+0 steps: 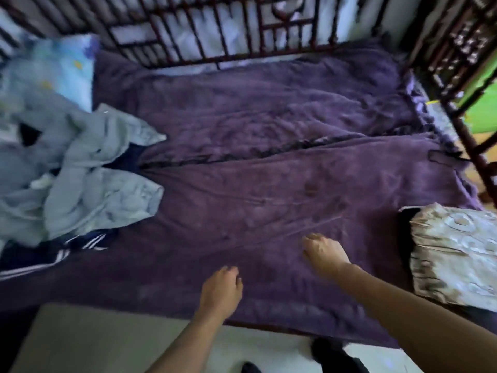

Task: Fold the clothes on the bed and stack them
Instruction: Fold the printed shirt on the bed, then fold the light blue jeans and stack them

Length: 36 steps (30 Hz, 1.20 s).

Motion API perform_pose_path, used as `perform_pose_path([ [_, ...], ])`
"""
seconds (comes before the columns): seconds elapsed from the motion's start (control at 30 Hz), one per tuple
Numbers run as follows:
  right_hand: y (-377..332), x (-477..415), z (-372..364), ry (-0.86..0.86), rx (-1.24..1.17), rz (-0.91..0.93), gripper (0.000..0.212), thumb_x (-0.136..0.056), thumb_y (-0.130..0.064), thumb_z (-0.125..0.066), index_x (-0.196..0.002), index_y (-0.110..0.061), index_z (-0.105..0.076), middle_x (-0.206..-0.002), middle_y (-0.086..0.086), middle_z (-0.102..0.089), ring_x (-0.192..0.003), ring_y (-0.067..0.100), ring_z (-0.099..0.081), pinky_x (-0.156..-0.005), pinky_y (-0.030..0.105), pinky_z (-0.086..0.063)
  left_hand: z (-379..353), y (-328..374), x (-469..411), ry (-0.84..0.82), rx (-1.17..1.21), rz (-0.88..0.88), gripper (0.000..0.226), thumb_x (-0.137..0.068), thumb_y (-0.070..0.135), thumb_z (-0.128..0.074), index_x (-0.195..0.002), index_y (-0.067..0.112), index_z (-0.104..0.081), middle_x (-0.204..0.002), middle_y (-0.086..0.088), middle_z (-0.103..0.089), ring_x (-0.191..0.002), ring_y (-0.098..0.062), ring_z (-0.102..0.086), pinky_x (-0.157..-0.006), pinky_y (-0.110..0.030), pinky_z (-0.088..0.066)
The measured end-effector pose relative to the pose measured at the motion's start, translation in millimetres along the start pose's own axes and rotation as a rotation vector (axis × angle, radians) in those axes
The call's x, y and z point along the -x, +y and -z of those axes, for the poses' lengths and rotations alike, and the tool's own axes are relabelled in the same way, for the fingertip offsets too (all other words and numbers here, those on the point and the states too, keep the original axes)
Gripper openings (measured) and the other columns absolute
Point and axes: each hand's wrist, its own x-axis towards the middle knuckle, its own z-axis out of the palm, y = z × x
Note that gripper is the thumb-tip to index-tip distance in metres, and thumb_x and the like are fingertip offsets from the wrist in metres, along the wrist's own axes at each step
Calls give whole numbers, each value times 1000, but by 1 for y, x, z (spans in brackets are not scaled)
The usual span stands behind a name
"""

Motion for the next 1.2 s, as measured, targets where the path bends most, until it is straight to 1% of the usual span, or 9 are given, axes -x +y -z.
perform_pose_path([
  [0.2, -165, -22, -7, 6, 10, 202, 32, -94, -34, -45, -123, -27, -56, -126, -1, -58, -113, 27, -57, -84, 35, -47, 52, -147, 68, 139, 50, 210, 22, -95, 31, -44, -108, 21, -59, -113, -1, -60, -107, -23, -59, -83, -33, -45],
  [0.33, -249, -45, 5, 23, 15, 322, 27, -92, -33, -44, -111, -24, -61, -117, 0, -61, -105, 27, -60, -80, 34, -48, 82, -225, 90, 236, 117, 298, 20, -93, 29, -46, -103, 19, -61, -108, -3, -65, -103, -24, -61, -81, -34, -46],
  [0.4, -279, -63, 10, 21, 22, 362, 29, -90, -34, -41, -105, -21, -61, -111, 1, -63, -100, 28, -61, -75, 34, -47, 94, -252, 95, 266, 144, 321, 20, -93, 28, -46, -102, 18, -61, -107, -3, -64, -102, -24, -61, -81, -34, -46],
  [0.47, -304, -84, 13, 4, 36, 376, 22, -91, -32, -43, -100, -20, -59, -108, 0, -63, -96, 28, -61, -72, 33, -45, 103, -278, 94, 270, 144, 329, 21, -94, 29, -45, -103, 18, -60, -108, -3, -63, -102, -24, -61, -82, -35, -46],
  [0.57, -335, -122, 9, -23, 63, 368, 21, -93, -35, -43, -102, -24, -59, -109, -2, -65, -96, 25, -63, -75, 33, -49, 113, -315, 82, 253, 134, 330, 22, -95, 30, -43, -103, 18, -58, -108, -3, -62, -101, -23, -60, -83, -33, -44],
  [0.8, -398, -218, -10, -160, 27, 271, 26, -94, -35, -45, -115, -28, -59, -121, -1, -62, -110, 24, -59, -82, 30, -45, 137, -403, 20, 164, 154, 361, 24, -96, 32, -40, -107, 20, -57, -111, 1, -59, -107, -18, -57, -89, -30, -42],
  [0.97, -440, -276, -10, -226, 43, 255, 29, -95, -36, -43, -120, -30, -56, -125, -3, -60, -114, 22, -58, -84, 30, -44, 165, -455, -29, 167, 183, 395, 25, -97, 32, -40, -110, 21, -58, -115, 3, -60, -108, -15, -56, -90, -28, -41],
  [1.07, -465, -305, -5, -249, 32, 220, 30, -94, -36, -47, -122, -31, -57, -127, -5, -59, -116, 20, -57, -87, 29, -44, 176, -479, -52, 141, 192, 385, 23, -96, 30, -42, -107, 20, -59, -108, 2, -61, -103, -16, -58, -85, -31, -44],
  [1.2, -503, -349, -1, -260, 5, 181, 34, -93, -34, -49, -126, -30, -53, -131, -3, -56, -117, 20, -56, -92, 30, -45, 185, -524, -87, 122, 216, 338, 16, -95, 28, -44, -94, 18, -57, -98, 1, -61, -92, -17, -59, -75, -31, -44],
])
